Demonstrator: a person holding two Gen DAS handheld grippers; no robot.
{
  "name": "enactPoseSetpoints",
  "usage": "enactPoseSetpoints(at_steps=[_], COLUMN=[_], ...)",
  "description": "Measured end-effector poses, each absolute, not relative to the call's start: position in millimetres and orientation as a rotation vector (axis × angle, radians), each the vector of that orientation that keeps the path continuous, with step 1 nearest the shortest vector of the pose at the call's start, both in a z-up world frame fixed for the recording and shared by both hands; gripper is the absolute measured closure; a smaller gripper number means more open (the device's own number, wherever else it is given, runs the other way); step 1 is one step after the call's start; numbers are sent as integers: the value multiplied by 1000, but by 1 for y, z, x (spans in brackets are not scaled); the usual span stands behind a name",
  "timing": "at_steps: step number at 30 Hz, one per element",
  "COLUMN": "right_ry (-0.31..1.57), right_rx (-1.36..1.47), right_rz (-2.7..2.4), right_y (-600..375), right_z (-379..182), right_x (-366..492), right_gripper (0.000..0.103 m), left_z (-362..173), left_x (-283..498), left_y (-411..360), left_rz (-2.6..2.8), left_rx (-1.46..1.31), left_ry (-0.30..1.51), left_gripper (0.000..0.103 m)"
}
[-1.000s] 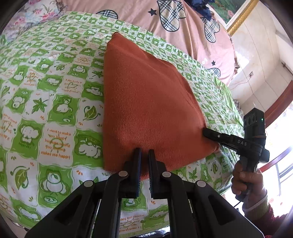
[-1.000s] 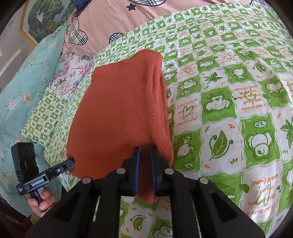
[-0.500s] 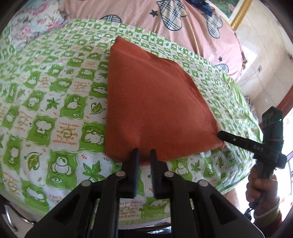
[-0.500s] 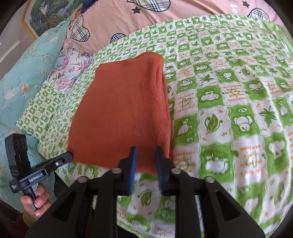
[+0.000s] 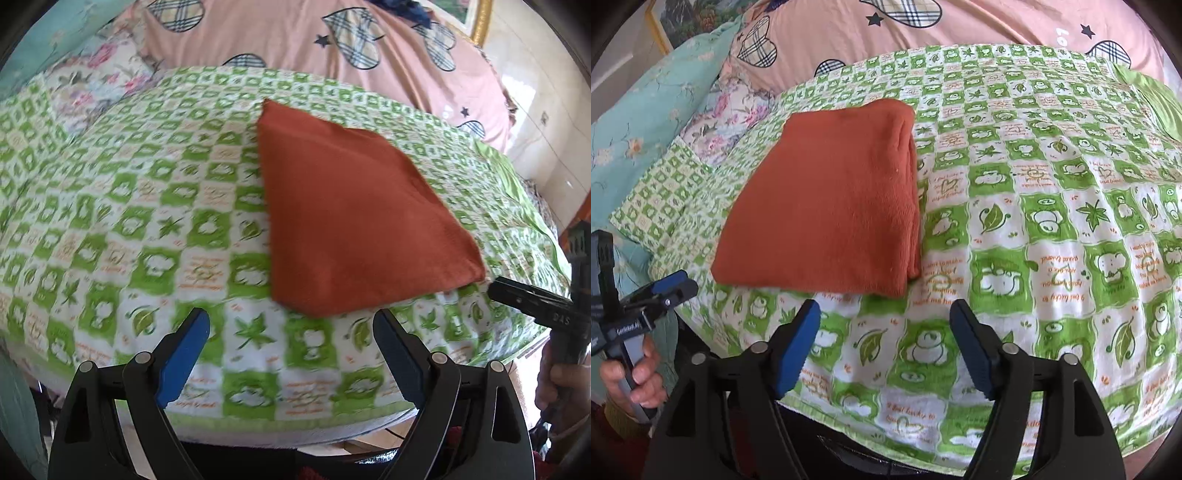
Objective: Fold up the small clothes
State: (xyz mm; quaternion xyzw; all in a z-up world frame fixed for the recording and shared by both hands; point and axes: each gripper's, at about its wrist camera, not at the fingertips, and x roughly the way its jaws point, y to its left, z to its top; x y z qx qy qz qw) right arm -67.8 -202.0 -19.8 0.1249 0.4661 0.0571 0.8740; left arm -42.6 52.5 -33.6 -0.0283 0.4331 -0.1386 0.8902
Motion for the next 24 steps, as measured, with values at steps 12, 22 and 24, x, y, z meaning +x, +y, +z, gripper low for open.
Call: enactPoseSetpoints(at_steps=[12,22,24], right_ry=[970,888,850], right_rx=[192,134,115], right_rz=[154,220,232], right_y=[-188,-187,-185], right_z=[-10,51,64], right_x=[-69,-70,-72], right_gripper=[14,2,0], left_z=[-29,37,49], left_x=[-45,-54,-58], left_y=[47,38,34], left_rz=[-246,-230,-212], left_rx=[-10,81,119], left_ry=[895,759,724], left_gripper=[11,6,0])
